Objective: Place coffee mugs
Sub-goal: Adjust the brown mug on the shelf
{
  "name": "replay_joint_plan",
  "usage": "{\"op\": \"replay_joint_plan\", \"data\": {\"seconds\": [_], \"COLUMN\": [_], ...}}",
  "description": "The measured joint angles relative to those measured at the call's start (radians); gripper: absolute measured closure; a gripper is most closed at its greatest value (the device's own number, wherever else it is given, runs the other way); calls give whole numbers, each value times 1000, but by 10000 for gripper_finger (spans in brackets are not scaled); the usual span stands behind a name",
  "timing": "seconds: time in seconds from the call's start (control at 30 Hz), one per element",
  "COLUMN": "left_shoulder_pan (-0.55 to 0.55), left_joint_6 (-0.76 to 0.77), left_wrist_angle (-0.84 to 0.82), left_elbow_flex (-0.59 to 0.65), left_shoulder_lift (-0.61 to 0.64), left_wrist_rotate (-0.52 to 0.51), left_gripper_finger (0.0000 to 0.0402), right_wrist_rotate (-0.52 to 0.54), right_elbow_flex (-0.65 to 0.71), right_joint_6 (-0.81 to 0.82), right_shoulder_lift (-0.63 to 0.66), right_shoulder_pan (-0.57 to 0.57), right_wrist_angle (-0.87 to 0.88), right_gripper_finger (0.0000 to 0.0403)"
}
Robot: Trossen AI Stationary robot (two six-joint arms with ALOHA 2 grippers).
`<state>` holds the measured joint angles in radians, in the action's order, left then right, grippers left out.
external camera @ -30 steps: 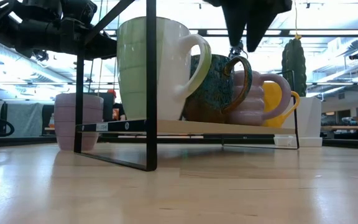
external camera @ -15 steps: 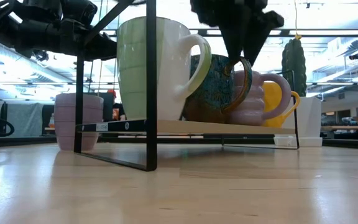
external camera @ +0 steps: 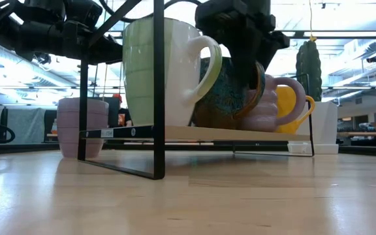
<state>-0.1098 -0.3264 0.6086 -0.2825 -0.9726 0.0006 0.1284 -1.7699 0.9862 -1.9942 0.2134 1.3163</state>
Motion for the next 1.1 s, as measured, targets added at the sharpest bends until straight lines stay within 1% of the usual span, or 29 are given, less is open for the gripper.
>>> {"op": "replay_joint_plan", "data": {"seconds": [0.23, 0.43, 0.67, 1.1], "left_shoulder_pan": [0, 0, 0, 0], "left_joint_6": [-1, -1, 0, 0], "left_wrist_angle": [0, 0, 0, 0], "left_elbow_flex": [0, 0, 0, 0], "left_shoulder_lift": [0, 0, 0, 0], "left_wrist_rotate": [0, 0, 0, 0], "left_gripper_finger": [260, 260, 260, 260], "right_wrist_rotate": [4, 9, 5, -34], "right_elbow_flex": [0, 0, -2, -28], "right_joint_6": [-29, -14, 16, 52], "right_shoulder_lift": [0, 0, 0, 0], "right_shoulder_pan": [9, 35, 59, 80], "right_wrist_angle": [2, 4, 5, -17], "right_gripper_finger": [305, 326, 335, 334]}}
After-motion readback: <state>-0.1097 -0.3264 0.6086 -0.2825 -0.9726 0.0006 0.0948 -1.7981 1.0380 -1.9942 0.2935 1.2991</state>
